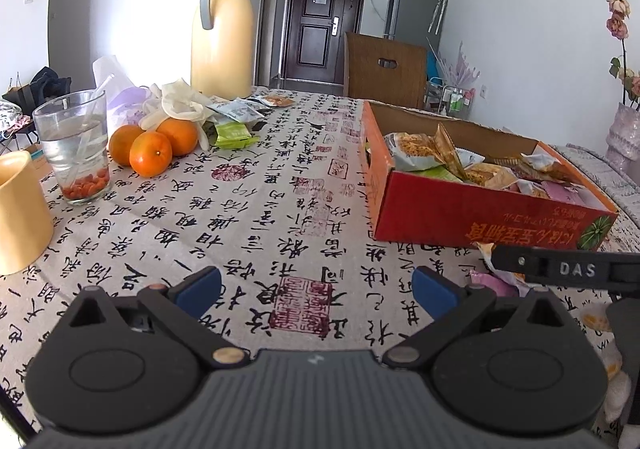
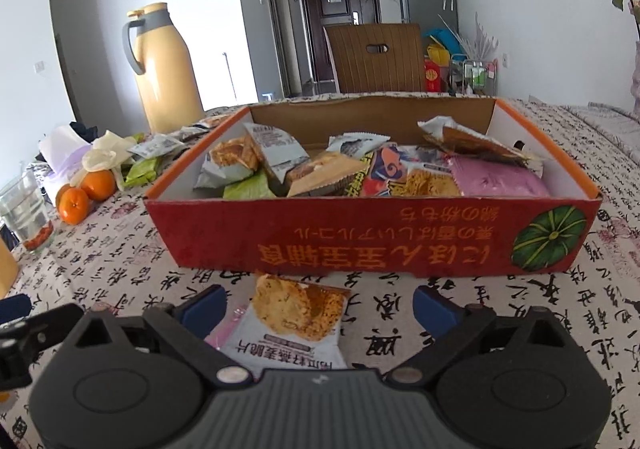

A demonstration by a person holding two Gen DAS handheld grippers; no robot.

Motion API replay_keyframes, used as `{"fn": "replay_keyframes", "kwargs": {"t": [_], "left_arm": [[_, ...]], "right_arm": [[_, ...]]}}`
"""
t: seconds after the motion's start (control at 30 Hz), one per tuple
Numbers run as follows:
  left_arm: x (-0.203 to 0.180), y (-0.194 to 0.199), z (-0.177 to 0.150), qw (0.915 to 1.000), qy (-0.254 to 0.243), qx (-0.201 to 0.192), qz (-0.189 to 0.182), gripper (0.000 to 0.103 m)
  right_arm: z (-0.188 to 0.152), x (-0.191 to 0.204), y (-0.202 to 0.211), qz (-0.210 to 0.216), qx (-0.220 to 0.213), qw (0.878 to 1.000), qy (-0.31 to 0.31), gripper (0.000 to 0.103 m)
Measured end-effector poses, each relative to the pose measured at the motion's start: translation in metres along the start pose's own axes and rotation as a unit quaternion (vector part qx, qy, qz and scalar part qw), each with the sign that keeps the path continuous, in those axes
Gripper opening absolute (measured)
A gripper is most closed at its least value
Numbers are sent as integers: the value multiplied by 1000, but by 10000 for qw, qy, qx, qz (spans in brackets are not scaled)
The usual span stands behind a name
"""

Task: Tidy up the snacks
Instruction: 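Move both tools back toward the remaining packets beside the box, then grasp the pink packet with the left tool while the right tool grasps a cracker packet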

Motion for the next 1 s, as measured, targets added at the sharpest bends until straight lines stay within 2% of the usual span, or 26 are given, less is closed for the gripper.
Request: {"fn": "replay_keyframes", "kwargs": {"t": [0.27, 0.33, 0.43, 0.67, 1.0], "left_arm": [[-3, 0, 0, 9997, -192, 104, -53, 103], [-4, 1, 1, 9996, -247, 103, -81, 103], [-4, 3, 3, 9995, -277, 90, -101, 103], [-1, 0, 2, 9993, -259, 197, -183, 103], [-6, 0, 3, 9992, -254, 185, -241, 103]], "right_arm": [[-3, -4, -7, 40, 137, 9998, -122, 83], [-5, -1, -8, 67, 185, 9998, -43, 75], [-8, 3, -10, 123, 264, 9996, 58, 52], [-8, 4, -7, 108, 216, 9997, 93, 48], [0, -2, 22, 60, -235, 9996, 140, 47]]}}
Point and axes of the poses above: each gripper's, at about its wrist camera, not at the fingertips, and y roughly against the way its jaws point, x to its left, z to its top, the point moved 9 cm from there along -y, roughly the way its jaws point, and after that the axes turned 10 degrees about -z, right-handed, at the moved point
